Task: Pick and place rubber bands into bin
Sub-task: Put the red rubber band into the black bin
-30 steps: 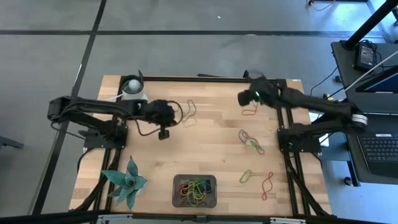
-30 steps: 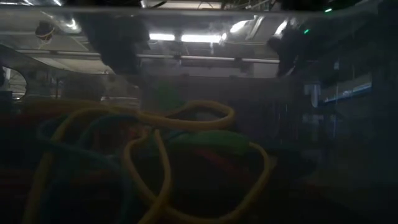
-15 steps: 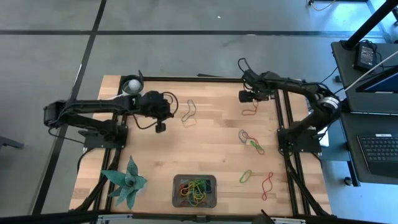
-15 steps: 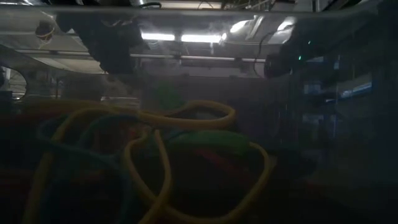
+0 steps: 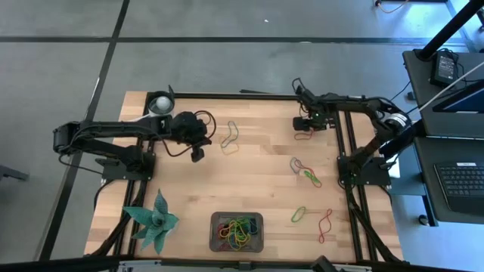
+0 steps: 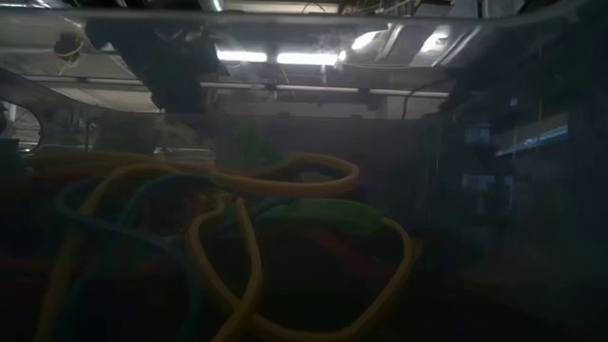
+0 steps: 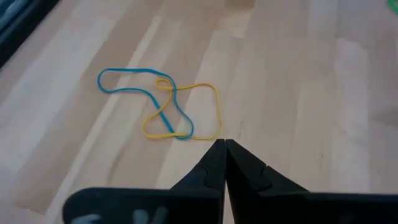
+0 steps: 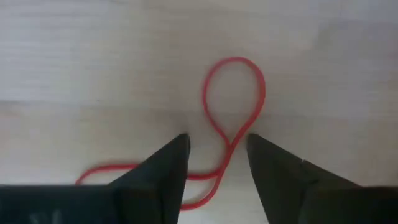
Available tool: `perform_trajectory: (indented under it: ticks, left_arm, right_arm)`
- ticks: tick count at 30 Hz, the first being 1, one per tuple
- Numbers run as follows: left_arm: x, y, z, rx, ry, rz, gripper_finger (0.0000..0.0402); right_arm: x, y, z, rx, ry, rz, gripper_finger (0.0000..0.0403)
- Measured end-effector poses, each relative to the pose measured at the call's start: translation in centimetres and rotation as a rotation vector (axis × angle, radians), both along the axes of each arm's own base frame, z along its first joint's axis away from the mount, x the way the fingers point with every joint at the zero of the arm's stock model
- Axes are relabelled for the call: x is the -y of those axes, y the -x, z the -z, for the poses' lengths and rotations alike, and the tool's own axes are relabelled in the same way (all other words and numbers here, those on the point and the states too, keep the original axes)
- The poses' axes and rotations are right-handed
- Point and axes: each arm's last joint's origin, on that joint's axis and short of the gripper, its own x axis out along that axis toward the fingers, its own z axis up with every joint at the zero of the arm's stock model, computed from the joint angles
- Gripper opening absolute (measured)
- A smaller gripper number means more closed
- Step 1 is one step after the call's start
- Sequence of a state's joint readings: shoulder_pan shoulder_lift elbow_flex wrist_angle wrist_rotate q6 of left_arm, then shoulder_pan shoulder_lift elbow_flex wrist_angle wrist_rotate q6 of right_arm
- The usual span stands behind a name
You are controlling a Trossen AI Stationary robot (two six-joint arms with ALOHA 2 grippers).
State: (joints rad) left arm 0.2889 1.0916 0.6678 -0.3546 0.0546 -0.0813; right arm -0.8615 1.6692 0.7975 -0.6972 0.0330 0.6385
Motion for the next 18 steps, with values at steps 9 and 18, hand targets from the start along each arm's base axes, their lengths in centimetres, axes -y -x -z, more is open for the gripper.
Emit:
perform_trajectory:
  ticks: [9, 18]
  left_arm:
    - [0.41, -0.12, 0.01, -0.002, -0.001, -0.034, 0.0002]
    - [0.47, -0.14, 0.01, 0.009, 0.043, -0.046, 0.0001]
  right_arm:
    - [0.06, 0.49, -0.02, 0.006, 0.011, -0.086, 0.01]
    - [-0.19, 0.6, -0.07, -0.021, -0.003, -0.181, 0.0009]
